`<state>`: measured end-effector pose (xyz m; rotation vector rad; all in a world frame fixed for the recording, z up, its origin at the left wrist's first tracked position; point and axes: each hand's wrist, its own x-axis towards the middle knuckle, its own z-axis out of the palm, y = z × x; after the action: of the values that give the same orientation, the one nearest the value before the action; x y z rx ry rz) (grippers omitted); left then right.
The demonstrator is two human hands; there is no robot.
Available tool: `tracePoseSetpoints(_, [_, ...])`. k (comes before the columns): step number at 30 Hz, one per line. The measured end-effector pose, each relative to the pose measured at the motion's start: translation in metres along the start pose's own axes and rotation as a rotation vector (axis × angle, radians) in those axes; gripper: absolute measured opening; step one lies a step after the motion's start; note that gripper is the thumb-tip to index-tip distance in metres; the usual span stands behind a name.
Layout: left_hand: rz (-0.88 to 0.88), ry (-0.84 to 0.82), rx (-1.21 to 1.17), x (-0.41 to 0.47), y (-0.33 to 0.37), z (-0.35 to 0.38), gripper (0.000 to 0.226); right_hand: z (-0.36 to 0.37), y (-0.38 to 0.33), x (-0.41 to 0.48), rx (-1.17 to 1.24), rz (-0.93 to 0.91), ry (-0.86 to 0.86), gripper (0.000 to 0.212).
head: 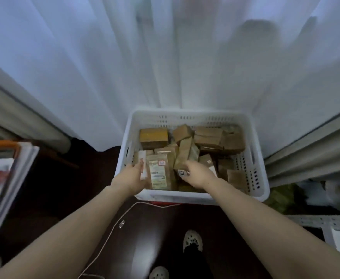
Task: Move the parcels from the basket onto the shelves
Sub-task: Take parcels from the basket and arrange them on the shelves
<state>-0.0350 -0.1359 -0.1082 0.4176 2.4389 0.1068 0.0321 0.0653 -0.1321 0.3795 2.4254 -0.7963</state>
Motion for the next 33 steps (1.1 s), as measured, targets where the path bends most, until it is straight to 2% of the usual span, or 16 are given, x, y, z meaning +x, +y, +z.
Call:
tracePoseSetpoints(8, [-0.113, -0.05, -0.113, 0.074, -0.03, 0.032, 0.055, 0.017, -0.009, 0.128, 0.045, -0.066, -0.109, 0.039])
tracePoseSetpoints(10, [-0.11, -0.06, -0.143, 0.094, -0.034, 0.04, 0.057, 0.028, -0.01, 0.159, 0.046, -0.064, -0.115, 0.053])
tracePoseSetpoints(12, [-0.108, -0.059, -0.172, 0.111, -0.039, 0.047, 0.058, 0.041, -0.008, 0.184, 0.007, -0.002, -0.129, 0.079])
tracePoseSetpoints(14, [-0.099, -0.06, -0.199, 0.12, -0.045, 0.056, 0.057, 0.054, -0.005, 0.203, -0.033, 0.032, -0.158, 0.085])
tracePoseSetpoints(17, [-0.1, -0.082, -0.225, 0.124, -0.054, 0.061, 0.056, 0.066, -0.004, 0.214, -0.069, 0.039, -0.166, 0.076])
tracePoseSetpoints(21, [-0.105, -0.074, -0.251, 0.121, -0.061, 0.054, 0.052, 0.063, -0.015, 0.213, 0.003, 0.064, -0.149, 0.061])
tracePoseSetpoints(24, [-0.114, -0.058, -0.274, 0.114, -0.061, 0.045, 0.053, 0.053, -0.02, 0.21, -0.073, 0.064, -0.149, 0.048])
tracePoseSetpoints(25, [-0.111, -0.051, -0.28, 0.11, -0.06, 0.041, 0.053, 0.049, -0.022, 0.207, -0.093, 0.059, -0.145, 0.05])
tracePoseSetpoints(28, [-0.098, -0.037, -0.276, 0.1, -0.062, 0.025, 0.055, 0.045, -0.029, 0.199, -0.066, 0.067, -0.196, 0.088])
tracePoseSetpoints(29, [-0.095, -0.035, -0.274, 0.098, -0.063, 0.022, 0.055, 0.047, -0.032, 0.196, -0.095, 0.066, -0.211, 0.094])
tracePoseSetpoints(33, [-0.097, -0.021, -0.253, 0.101, -0.067, 0.023, 0.056, 0.063, -0.036, 0.192, -0.3, 0.04, -0.133, 0.09])
